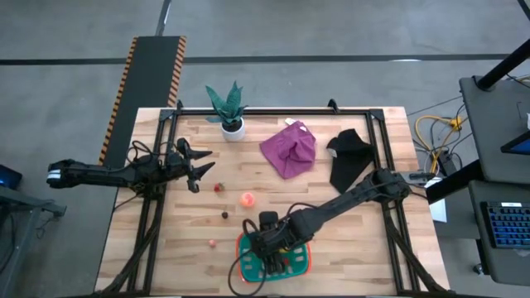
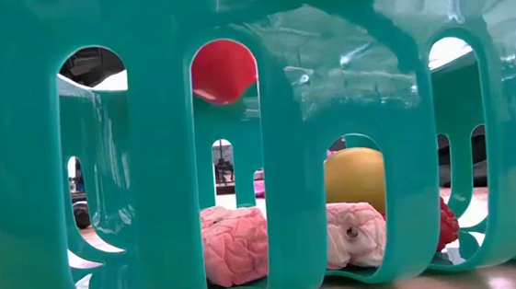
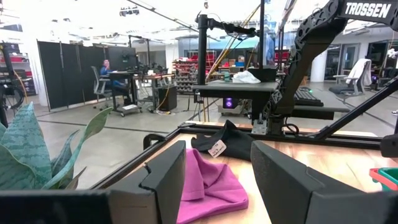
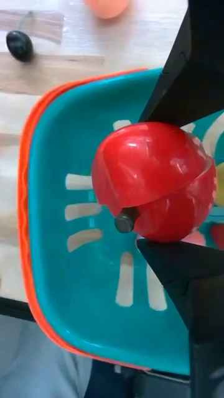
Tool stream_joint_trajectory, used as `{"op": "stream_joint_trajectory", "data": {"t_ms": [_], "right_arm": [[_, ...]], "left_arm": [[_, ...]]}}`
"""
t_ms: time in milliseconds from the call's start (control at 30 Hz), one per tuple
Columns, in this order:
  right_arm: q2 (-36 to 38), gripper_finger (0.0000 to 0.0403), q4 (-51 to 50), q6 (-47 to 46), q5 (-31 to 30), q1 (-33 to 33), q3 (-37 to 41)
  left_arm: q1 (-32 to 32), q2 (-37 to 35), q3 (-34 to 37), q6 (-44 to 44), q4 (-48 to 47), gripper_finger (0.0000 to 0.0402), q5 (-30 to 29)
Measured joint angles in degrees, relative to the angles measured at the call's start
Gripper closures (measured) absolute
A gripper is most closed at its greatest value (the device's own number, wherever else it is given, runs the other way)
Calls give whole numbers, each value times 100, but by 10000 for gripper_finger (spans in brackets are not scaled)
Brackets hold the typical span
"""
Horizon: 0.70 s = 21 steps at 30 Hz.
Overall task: Pick and placing Produce into tupperware
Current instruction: Put the red apple into the green basket, then put the red strawberry into the green basket
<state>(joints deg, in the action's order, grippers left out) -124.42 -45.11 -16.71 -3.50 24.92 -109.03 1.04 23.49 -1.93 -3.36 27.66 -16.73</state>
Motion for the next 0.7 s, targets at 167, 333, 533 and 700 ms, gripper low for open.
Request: {"op": "stream_joint_trajectory", "data": {"t_ms": [167,333,533,700], "right_arm": [[-18,127,32,3,-17,-6,-2],[-20,113,35,4,-15,-5,-2],[-20,95,35,-267,-60,-8,-2],[-5,80,43,-190,-115,-23,-32]], "left_arm": [[0,0,0,0,2,233,0],[1,0,0,0,4,233,0],[1,0,0,0,4,233,1],[1,0,0,0,10,233,1]]}}
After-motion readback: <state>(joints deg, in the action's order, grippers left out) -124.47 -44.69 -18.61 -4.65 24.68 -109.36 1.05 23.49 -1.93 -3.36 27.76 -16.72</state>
